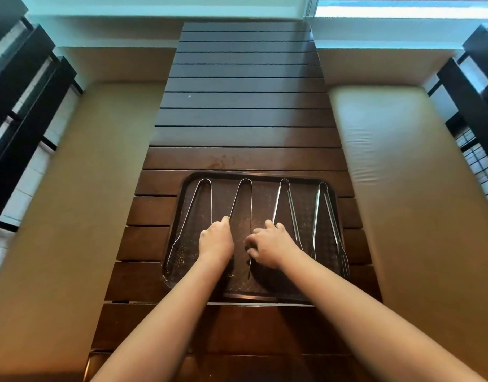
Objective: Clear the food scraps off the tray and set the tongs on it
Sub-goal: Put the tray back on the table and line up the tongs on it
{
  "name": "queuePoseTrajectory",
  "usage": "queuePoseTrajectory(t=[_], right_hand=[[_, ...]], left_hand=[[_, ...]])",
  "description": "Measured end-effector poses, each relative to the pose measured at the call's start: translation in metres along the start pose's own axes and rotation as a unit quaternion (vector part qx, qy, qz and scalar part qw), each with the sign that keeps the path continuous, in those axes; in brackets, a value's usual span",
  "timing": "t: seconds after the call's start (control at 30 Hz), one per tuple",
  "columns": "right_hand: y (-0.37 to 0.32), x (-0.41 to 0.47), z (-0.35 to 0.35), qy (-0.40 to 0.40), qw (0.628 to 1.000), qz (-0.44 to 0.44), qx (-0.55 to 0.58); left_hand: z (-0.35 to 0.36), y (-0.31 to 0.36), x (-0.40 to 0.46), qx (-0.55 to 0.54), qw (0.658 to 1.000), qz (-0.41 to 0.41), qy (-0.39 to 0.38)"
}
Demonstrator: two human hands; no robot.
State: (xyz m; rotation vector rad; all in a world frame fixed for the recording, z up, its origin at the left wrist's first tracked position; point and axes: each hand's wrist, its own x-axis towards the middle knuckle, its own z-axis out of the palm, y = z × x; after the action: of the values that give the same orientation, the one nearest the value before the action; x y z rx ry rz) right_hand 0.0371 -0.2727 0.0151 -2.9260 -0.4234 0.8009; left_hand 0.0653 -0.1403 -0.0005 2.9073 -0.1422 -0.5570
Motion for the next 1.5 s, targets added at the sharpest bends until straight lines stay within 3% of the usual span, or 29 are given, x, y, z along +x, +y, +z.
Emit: queuePoseTrajectory(t=[0.3,1.33,1.5], right_hand=[[0.009,0.001,0.003,0.01,1.0,0.02,0.01],[0.012,-0.003,0.013,0.045,0.996,0.058,0.059],[0.021,-0.006,0.008,0.112,0.982,0.097,0.115]], left_hand=[[-0.003,0.009,0.002,-0.062,0.998,-0.022,-0.02],[-0.004,0.013,0.003,-0.087,0.995,-0.043,-0.029],[-0.014,-0.009,0.005,-0.117,0.991,-0.052,0.046]])
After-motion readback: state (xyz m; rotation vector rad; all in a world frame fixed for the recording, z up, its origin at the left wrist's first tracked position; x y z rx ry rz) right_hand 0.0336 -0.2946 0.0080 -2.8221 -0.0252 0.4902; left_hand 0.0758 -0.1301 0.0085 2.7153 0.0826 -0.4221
